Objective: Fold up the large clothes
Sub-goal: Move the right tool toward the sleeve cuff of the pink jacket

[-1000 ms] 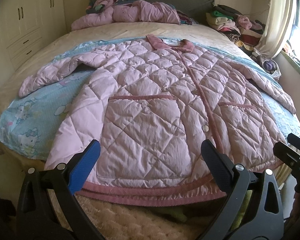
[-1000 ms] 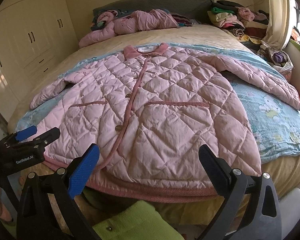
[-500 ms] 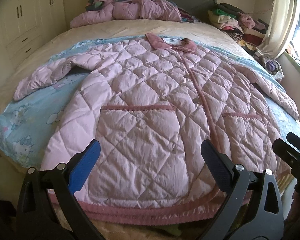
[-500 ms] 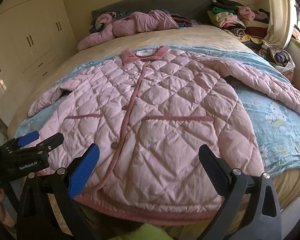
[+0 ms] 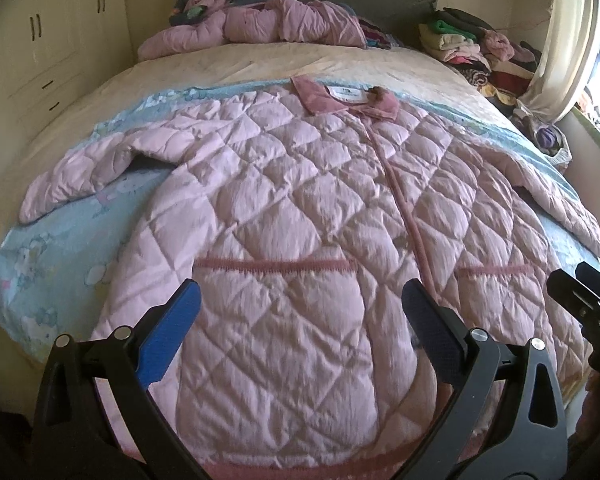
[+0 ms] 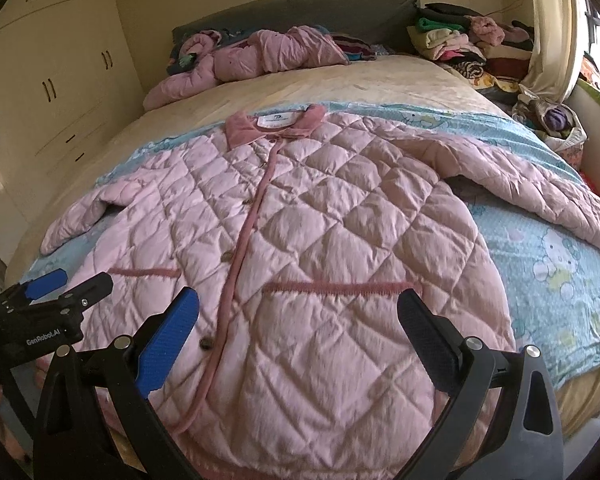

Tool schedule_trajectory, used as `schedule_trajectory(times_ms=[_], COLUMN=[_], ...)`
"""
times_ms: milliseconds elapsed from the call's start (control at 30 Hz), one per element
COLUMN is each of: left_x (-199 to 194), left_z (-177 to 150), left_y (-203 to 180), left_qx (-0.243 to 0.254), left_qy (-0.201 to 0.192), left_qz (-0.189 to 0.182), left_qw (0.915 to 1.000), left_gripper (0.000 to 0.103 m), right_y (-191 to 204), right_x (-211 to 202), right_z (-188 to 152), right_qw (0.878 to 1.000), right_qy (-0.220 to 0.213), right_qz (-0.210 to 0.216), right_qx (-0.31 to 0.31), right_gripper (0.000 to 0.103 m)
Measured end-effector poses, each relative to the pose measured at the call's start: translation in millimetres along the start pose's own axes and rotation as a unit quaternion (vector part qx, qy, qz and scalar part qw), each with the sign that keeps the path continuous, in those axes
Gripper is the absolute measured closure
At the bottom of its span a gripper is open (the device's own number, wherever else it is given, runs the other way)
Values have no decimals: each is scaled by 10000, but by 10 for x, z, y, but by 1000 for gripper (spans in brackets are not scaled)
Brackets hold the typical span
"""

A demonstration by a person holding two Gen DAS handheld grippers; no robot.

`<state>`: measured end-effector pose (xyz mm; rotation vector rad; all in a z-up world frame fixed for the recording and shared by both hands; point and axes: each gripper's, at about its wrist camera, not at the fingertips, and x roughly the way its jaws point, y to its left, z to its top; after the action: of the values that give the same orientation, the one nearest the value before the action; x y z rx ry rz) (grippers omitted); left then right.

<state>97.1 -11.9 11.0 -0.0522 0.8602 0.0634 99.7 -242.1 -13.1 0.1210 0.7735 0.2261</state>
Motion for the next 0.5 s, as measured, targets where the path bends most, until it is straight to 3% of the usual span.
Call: schedule_trajectory(times_ms=[500], left_x=[297], left_z=[780], left_y=[-153], left_qx=[124], left_qy=[-114], left_qz=[-9], left_qw=[9999], left_gripper=[9], right_y=[-238], right_x=[270], right_z=[583], right_qw=[9984], right_qy=[-153], right_qz=[-55], right_qx=[541], right_gripper=[4])
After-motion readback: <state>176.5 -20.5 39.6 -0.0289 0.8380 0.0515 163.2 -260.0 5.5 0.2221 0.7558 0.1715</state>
